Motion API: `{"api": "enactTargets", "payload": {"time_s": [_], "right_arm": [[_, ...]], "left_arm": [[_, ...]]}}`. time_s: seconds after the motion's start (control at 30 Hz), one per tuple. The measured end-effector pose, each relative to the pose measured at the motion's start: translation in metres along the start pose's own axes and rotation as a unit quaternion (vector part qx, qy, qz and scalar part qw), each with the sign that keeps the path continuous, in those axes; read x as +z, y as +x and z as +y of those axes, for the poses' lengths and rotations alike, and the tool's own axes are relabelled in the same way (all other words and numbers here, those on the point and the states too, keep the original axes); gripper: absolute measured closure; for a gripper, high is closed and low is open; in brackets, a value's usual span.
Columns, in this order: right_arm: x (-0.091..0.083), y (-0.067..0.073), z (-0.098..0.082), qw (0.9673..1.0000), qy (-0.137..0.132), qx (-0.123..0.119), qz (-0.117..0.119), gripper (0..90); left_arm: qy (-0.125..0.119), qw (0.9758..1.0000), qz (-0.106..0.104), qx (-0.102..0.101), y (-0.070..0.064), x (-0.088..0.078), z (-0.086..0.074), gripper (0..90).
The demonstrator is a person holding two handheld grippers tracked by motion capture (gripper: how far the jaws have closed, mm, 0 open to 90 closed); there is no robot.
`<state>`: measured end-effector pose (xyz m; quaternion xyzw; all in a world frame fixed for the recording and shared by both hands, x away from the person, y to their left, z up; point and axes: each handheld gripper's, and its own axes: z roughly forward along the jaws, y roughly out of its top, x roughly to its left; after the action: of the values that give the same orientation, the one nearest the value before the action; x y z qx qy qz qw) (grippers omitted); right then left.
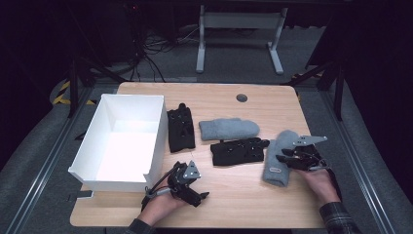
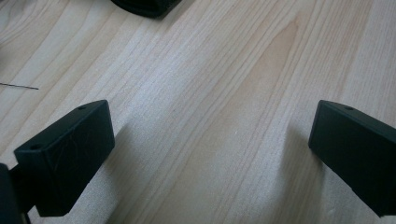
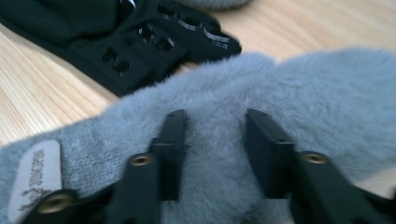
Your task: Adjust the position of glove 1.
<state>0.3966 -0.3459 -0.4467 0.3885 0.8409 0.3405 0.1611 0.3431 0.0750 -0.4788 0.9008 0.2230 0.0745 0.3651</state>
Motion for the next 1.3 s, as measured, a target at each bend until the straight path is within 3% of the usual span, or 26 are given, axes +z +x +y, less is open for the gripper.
{"api": "enactTargets", "payload": {"time_s": [0.1,0.23,0.43,0.6,0.77,0.87,1.0,1.03,1.3], "right_arm": [[0.002,0.001,-0.003,1.0,0.0,0.004,0.005,83.8],[-0.001,0.0,-0.003,0.9998,-0.007,0.014,0.008,87.0],[-0.016,0.004,0.003,0.9987,-0.042,0.024,0.015,87.9],[-0.027,0.023,0.013,0.9968,-0.07,0.016,0.036,88.2],[-0.027,0.042,0.022,0.9952,-0.079,-0.001,0.058,88.3],[-0.02,0.066,0.033,0.993,-0.08,-0.022,0.084,88.3],[-0.014,0.081,0.038,0.9911,-0.081,-0.032,0.101,88.3],[-0.01,0.093,0.041,0.9897,-0.078,-0.04,0.113,88.3],[0.013,0.122,0.049,0.9865,-0.057,-0.057,0.142,88.1]], "left_arm": [[0.0,1.0,0.0,0.0,0.0,0.0,0.0,0.6],[0.0,1.0,0.0,0.0,0.0,0.0,0.0,0.7],[0.0,1.0,0.0,0.0,0.0,0.0,0.0,0.7],[-0.001,1.0,0.0,0.0,0.0,0.0,0.0,0.6],[-0.001,1.0,0.0,0.0,0.0,0.0,0.0,0.6],[0.0,1.0,0.0,0.0,0.0,0.0,0.0,0.7],[0.0,1.0,0.0,0.0,0.0,0.0,0.0,0.7],[0.0,1.0,0.0,0.0,0.0,0.0,0.0,0.7],[0.002,1.0,-0.002,0.008,0.0,0.0,0.0,0.6]]}}
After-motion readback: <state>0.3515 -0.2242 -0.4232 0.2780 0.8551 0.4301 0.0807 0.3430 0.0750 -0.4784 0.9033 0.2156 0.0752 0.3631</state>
